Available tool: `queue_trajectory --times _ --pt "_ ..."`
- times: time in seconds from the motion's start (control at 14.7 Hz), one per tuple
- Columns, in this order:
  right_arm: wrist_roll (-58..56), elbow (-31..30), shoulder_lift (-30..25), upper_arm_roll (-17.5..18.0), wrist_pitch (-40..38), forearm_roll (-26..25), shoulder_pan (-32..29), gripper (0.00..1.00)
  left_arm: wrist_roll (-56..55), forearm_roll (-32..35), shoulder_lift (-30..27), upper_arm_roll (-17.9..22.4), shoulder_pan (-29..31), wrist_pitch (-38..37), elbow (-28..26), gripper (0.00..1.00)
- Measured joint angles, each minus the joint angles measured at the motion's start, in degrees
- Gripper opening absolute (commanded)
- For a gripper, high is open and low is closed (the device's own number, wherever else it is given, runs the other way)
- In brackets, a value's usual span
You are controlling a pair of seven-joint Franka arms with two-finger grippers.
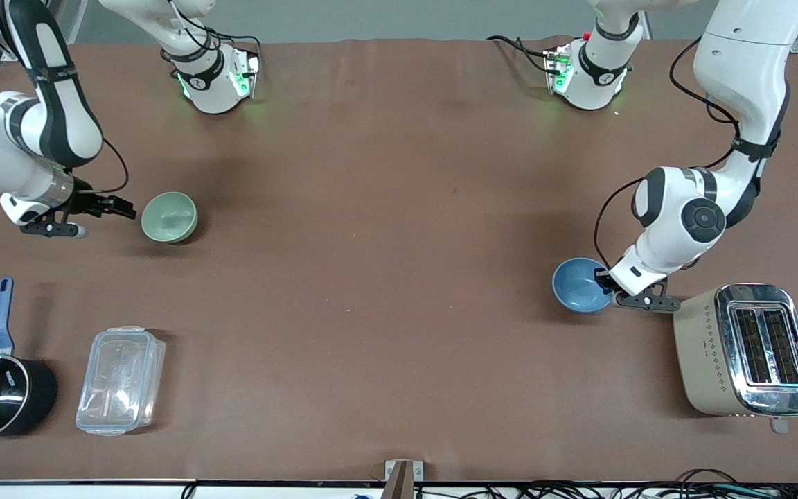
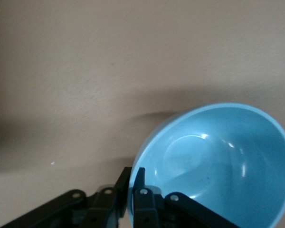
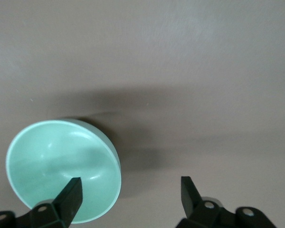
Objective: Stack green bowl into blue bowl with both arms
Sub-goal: 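Slide the blue bowl with the left gripper toward the table middle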
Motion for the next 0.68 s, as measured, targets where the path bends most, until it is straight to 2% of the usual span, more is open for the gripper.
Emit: queue_trajectory --times 0.14,0.27,0.41,0.54,0.68 --pt "0.0 -0.4 1.8 0.1 0.4 0.2 0.4 0.7 -4.1 0.0 -0.2 -3.2 -0.1 -1.3 1.2 0.0" --pt "0.0 -0.6 3.1 0.1 0.8 0.9 0.7 0.59 -11.2 0.0 -0.8 -7.9 -0.3 -6.3 4.2 0.0" --pt "0.0 -0.8 3.9 0.2 0.9 1.7 1.1 0.44 -20.0 0.0 -1.3 -13.1 -0.8 -11.8 7.7 0.0" --pt "0.0 -0.8 4.3 0.2 1.1 1.9 1.5 0.29 -28.4 0.0 -1.4 -17.6 -2.2 -13.7 10.0 0.0" --pt "0.0 -0.9 4.7 0.2 1.1 1.9 1.6 0.2 -36.6 0.0 -0.8 -19.1 -6.5 -14.0 11.2 0.0"
